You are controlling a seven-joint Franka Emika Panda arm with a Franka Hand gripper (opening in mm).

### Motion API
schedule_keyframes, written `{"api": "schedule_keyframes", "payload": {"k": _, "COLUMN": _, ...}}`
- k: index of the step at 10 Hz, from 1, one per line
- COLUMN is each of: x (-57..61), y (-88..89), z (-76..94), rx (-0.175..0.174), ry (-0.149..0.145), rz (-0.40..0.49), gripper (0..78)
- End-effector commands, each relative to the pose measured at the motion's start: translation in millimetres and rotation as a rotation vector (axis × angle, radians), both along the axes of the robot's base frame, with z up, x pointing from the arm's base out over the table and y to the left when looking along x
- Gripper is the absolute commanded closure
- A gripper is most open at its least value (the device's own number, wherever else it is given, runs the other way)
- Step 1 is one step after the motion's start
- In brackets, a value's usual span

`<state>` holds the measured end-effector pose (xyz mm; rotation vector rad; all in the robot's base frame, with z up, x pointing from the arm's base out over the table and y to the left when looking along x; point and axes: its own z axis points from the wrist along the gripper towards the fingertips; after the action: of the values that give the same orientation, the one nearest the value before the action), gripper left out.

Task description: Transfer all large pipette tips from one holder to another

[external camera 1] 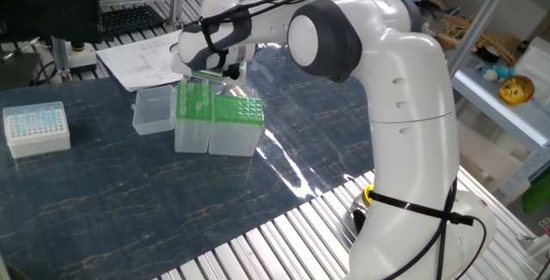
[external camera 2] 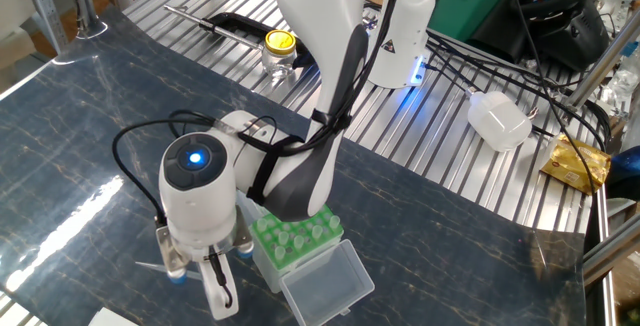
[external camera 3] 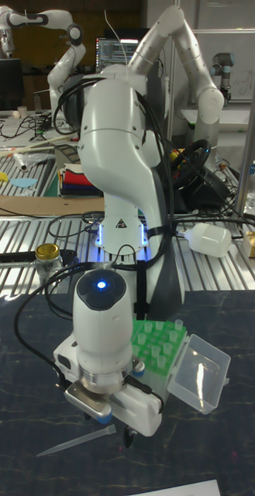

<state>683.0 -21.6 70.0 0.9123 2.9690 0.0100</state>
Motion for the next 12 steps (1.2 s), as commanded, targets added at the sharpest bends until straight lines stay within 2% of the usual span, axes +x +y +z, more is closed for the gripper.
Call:
{"api": "schedule_keyframes", "payload": {"k": 1, "x": -6.6, "y": -0.1, "z": -1.9, "rx": -0.005, "ry": -0.003, "rz": -0.010, "gripper": 0.1}}
{"api": "schedule_keyframes", "payload": {"k": 8, "x": -29.3, "y": 2.3, "z": 3.9, "rx": 0.008, "ry": 0.017, "rz": -0.037, "gripper": 0.1}}
{"api": "schedule_keyframes", "payload": {"k": 10, "x": -26.4, "y": 2.3, "z": 4.8, "rx": 0.010, "ry": 0.016, "rz": -0.035, "gripper": 0.1}}
{"api": "schedule_keyframes", "payload": {"k": 12, "x": -18.2, "y": 2.5, "z": 7.8, "rx": 0.010, "ry": 0.013, "rz": -0.037, "gripper": 0.1}}
